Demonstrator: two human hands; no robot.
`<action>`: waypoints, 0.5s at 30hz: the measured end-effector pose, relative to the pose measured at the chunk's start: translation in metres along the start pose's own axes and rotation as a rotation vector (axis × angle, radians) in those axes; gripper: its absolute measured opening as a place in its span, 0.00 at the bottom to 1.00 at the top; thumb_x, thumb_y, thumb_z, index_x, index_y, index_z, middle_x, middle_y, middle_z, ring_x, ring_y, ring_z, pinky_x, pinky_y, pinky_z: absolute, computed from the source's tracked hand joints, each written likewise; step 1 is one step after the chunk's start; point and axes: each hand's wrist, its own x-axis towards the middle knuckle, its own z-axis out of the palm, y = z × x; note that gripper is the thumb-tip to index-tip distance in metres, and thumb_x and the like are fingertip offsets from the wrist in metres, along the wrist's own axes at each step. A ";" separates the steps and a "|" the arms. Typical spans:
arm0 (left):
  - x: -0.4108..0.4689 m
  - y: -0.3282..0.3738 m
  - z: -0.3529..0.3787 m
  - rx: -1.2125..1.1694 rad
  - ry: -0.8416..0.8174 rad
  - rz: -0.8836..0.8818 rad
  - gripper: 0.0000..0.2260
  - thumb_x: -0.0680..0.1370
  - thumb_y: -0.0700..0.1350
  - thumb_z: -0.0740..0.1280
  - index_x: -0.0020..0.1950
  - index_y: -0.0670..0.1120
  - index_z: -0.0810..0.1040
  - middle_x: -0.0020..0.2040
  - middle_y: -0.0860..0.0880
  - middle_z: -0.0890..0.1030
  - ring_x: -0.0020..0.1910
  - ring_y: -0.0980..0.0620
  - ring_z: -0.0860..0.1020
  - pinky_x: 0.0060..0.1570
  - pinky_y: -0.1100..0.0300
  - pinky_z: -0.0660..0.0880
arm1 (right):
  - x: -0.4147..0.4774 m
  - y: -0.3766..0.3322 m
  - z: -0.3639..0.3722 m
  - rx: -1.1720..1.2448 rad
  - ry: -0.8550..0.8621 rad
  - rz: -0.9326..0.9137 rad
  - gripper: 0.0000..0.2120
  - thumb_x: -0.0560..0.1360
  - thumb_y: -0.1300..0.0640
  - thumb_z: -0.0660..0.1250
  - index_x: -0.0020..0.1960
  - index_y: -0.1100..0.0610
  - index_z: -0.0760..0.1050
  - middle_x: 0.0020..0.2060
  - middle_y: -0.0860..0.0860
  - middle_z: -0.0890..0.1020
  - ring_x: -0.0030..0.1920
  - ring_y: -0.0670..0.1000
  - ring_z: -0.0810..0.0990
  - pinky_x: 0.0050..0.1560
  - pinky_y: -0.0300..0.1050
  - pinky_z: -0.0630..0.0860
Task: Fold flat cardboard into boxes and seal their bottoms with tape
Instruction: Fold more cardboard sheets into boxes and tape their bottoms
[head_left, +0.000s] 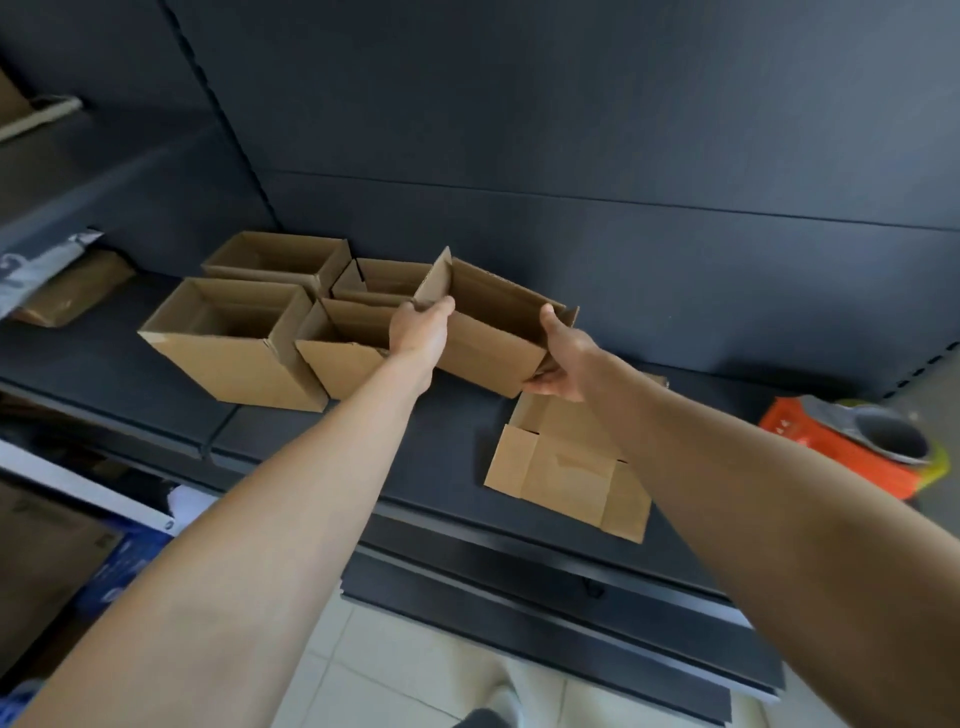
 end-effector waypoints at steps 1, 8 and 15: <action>0.006 -0.004 0.001 0.013 -0.017 -0.012 0.29 0.79 0.52 0.64 0.76 0.46 0.58 0.71 0.46 0.68 0.68 0.44 0.68 0.68 0.51 0.66 | 0.003 0.002 -0.001 0.011 -0.001 0.016 0.30 0.77 0.40 0.62 0.72 0.54 0.60 0.66 0.58 0.71 0.64 0.62 0.74 0.62 0.60 0.74; 0.028 -0.018 0.015 -0.042 -0.045 -0.121 0.28 0.78 0.57 0.64 0.73 0.46 0.63 0.69 0.45 0.70 0.68 0.43 0.69 0.68 0.47 0.67 | 0.017 -0.008 -0.007 -0.006 -0.028 -0.006 0.33 0.76 0.39 0.62 0.74 0.55 0.58 0.69 0.57 0.69 0.67 0.60 0.71 0.66 0.59 0.71; 0.036 -0.027 0.019 -0.142 0.065 -0.162 0.22 0.79 0.49 0.65 0.71 0.44 0.67 0.65 0.44 0.74 0.64 0.45 0.73 0.65 0.52 0.70 | 0.021 -0.007 -0.006 -0.038 -0.155 -0.037 0.34 0.77 0.38 0.60 0.73 0.60 0.61 0.69 0.55 0.69 0.67 0.56 0.71 0.63 0.51 0.71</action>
